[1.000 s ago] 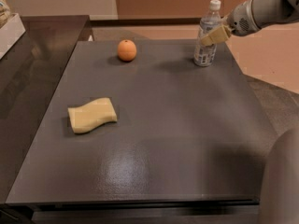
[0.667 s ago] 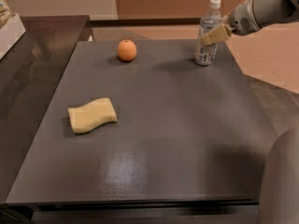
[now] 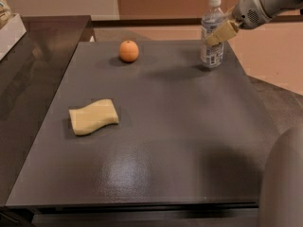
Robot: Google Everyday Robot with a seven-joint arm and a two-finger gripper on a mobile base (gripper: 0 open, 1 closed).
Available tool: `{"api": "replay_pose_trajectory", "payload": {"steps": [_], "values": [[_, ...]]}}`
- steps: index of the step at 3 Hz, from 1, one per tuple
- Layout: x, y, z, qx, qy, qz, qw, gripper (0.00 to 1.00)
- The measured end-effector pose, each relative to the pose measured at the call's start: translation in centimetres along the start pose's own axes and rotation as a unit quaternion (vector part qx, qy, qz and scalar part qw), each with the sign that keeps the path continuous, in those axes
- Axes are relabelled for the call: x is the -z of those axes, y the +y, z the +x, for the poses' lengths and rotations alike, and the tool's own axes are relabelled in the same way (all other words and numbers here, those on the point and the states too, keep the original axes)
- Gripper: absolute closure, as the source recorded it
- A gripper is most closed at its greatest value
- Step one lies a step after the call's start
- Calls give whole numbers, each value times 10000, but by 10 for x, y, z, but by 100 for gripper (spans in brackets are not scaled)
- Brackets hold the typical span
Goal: Knock blue plastic bottle over
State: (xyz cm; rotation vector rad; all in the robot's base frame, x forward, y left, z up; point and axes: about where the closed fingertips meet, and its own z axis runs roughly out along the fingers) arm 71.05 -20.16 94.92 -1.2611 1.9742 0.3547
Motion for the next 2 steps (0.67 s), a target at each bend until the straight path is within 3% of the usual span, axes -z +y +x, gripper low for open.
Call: {"api": "replay_pose_trajectory", "payload": {"steps": [1, 2], "values": [[17, 24, -6, 374, 658, -281, 9967, 100], [26, 45, -8, 762, 1342, -543, 9865, 100]]}}
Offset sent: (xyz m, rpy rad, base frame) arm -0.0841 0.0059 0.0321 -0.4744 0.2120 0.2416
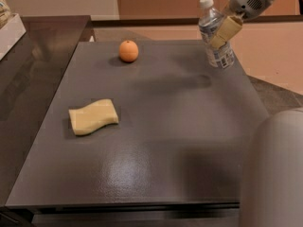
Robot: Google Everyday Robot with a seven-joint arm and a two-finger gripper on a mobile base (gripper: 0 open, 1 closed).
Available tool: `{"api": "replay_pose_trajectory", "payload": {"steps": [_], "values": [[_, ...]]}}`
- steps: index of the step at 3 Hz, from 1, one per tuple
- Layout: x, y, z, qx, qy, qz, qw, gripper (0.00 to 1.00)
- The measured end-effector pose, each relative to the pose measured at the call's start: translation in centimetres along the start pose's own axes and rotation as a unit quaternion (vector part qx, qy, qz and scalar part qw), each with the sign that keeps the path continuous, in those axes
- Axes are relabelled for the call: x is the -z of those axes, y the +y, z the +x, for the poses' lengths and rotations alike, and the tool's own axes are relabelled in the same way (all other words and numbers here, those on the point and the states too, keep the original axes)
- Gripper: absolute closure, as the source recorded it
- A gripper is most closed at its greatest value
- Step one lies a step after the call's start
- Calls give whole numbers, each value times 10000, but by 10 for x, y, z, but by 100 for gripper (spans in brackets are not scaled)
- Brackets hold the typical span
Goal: Knock blue plastic bottle over
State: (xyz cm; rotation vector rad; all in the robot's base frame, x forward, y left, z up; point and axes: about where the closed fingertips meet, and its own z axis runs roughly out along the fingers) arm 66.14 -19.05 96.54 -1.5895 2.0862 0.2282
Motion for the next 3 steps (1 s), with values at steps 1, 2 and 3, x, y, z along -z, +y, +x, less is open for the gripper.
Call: {"api": "replay_pose_trajectory", "payload": {"steps": [1, 2, 3], "values": [[-4, 9, -2, 318, 520, -129, 9981, 100], [-17, 15, 0, 565, 1004, -210, 9931, 100], [-37, 29, 9, 741, 1495, -372, 9853, 100]]}}
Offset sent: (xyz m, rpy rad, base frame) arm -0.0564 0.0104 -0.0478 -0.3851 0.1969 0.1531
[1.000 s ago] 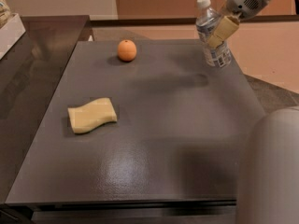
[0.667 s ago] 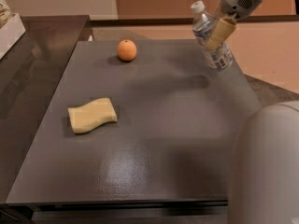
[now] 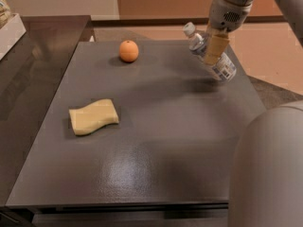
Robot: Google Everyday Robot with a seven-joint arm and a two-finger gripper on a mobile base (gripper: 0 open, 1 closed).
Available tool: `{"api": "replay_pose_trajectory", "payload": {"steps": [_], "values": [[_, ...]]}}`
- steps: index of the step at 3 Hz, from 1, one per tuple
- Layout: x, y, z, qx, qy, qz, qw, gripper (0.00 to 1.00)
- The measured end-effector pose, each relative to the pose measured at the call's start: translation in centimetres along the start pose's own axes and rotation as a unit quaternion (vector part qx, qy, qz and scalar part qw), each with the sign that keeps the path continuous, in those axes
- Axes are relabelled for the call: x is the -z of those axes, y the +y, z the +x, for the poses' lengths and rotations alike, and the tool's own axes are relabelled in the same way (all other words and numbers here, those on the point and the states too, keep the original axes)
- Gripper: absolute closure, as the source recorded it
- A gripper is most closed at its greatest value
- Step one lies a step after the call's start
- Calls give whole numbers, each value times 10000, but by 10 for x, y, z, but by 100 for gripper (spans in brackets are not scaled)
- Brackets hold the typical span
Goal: Knock blue plastic bottle over
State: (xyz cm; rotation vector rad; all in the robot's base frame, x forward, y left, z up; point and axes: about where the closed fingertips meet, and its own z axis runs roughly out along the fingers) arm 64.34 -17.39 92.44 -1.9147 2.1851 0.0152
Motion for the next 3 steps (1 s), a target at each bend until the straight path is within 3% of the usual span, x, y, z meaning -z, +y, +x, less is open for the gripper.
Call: {"api": "replay_pose_trajectory", "payload": {"steps": [1, 2, 3], "values": [[-26, 18, 0, 196, 454, -198, 9986, 100], [-48, 34, -4, 443, 823, -371, 9949, 84], [-63, 46, -10, 677, 1048, -476, 9910, 61]]}}
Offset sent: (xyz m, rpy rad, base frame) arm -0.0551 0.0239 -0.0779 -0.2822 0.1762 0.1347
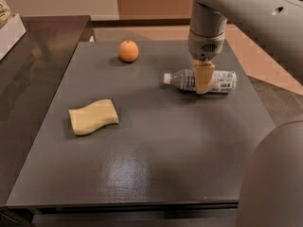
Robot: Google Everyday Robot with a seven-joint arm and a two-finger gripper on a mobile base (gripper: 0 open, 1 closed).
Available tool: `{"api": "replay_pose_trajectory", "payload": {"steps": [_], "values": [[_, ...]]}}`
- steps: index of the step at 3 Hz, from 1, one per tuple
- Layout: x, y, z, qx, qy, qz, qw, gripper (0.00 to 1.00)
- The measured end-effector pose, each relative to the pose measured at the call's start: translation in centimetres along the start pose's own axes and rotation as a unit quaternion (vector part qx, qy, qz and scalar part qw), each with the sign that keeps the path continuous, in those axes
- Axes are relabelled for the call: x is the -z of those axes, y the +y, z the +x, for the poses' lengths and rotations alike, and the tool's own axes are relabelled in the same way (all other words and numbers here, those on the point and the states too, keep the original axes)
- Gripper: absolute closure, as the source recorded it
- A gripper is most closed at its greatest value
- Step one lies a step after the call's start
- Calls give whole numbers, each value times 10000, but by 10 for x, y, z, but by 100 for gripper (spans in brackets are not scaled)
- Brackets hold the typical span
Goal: Knock blue plastic bottle over
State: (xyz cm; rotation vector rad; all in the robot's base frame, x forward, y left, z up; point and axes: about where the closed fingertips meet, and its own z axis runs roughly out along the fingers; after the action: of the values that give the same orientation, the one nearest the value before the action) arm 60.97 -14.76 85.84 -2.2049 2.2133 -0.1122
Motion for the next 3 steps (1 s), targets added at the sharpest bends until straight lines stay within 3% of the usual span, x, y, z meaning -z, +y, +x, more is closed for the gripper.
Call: {"api": "replay_pose_trajectory", "payload": {"steps": [2, 3], "values": [[-5, -6, -2, 5, -34, 99, 9999, 13], [-6, -8, -3, 5, -51, 140, 9999, 0]]}}
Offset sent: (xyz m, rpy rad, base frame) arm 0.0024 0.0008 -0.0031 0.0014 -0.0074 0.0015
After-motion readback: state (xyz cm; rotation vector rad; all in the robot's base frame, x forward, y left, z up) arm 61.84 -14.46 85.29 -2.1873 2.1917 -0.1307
